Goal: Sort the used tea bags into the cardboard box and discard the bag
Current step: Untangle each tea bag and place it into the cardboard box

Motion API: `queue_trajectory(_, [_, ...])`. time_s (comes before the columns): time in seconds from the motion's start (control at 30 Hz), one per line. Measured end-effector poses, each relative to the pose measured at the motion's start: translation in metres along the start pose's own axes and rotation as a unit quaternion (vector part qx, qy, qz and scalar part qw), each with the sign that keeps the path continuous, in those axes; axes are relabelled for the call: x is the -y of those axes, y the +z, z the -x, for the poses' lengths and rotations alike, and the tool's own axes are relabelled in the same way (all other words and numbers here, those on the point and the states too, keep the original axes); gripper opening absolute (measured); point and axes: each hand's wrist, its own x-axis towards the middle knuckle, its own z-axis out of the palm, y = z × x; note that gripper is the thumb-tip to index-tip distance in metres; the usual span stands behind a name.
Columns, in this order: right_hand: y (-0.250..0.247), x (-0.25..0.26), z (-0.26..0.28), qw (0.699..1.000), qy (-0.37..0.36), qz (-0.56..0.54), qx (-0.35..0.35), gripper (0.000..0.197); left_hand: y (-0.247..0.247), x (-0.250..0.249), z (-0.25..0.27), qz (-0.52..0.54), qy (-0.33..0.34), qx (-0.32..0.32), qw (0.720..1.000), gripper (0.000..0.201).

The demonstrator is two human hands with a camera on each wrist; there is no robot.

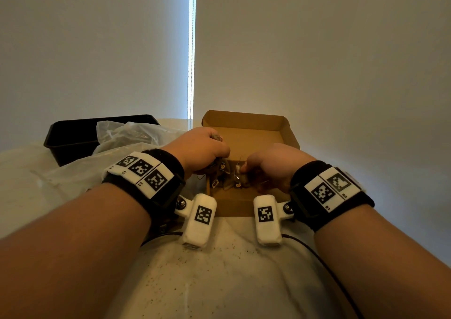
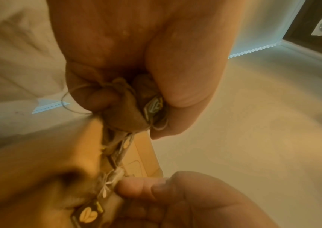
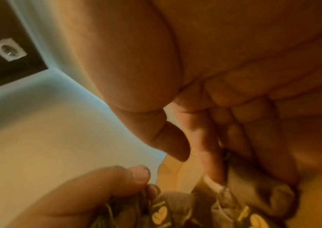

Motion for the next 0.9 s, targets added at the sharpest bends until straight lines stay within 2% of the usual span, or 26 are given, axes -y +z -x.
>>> queue_trajectory(0.17, [-0.004, -0.001, -0.004, 0.999, -0.029, 0.018, -0.034, 0.026, -0.002, 0.0, -0.001, 0.012, -0.006, -0.003, 1.0, 0.024])
queue_trajectory(0.3, [-0.01, 0.003, 0.004, 0.994, -0.078, -0.022, -0.079, 0.045, -0.004, -0.005, -0.001, 0.076, -0.009, -0.02, 0.997, 0.014])
queue_trajectory(0.37, [-0.012, 0.01, 0.012, 0.988, -0.107, -0.047, -0.097, 0.034, -0.005, -0.009, 0.001, 0.138, -0.007, -0.02, 0.99, 0.007])
queue_trajectory(0.47, [-0.011, 0.017, 0.027, 0.982, -0.158, -0.084, -0.06, 0.013, -0.006, -0.017, 0.004, 0.276, -0.023, -0.001, 0.961, 0.01])
queue_trajectory(0.53, [-0.007, 0.018, 0.036, 0.977, -0.192, -0.087, -0.028, 0.009, -0.007, -0.021, 0.006, 0.367, -0.038, 0.013, 0.929, 0.012])
queue_trajectory(0.6, [0.0, 0.018, 0.039, 0.972, -0.217, -0.085, -0.023, 0.01, -0.008, -0.023, 0.007, 0.415, -0.047, 0.021, 0.908, 0.014])
queue_trajectory(0.8, [0.01, 0.019, 0.033, 0.955, -0.262, -0.111, -0.078, 0.023, -0.004, -0.026, 0.006, 0.475, -0.056, -0.006, 0.878, 0.011])
queue_trajectory(0.9, [0.013, 0.019, 0.03, 0.942, -0.292, -0.088, -0.14, 0.023, -0.001, -0.03, 0.006, 0.492, -0.053, -0.027, 0.869, 0.011])
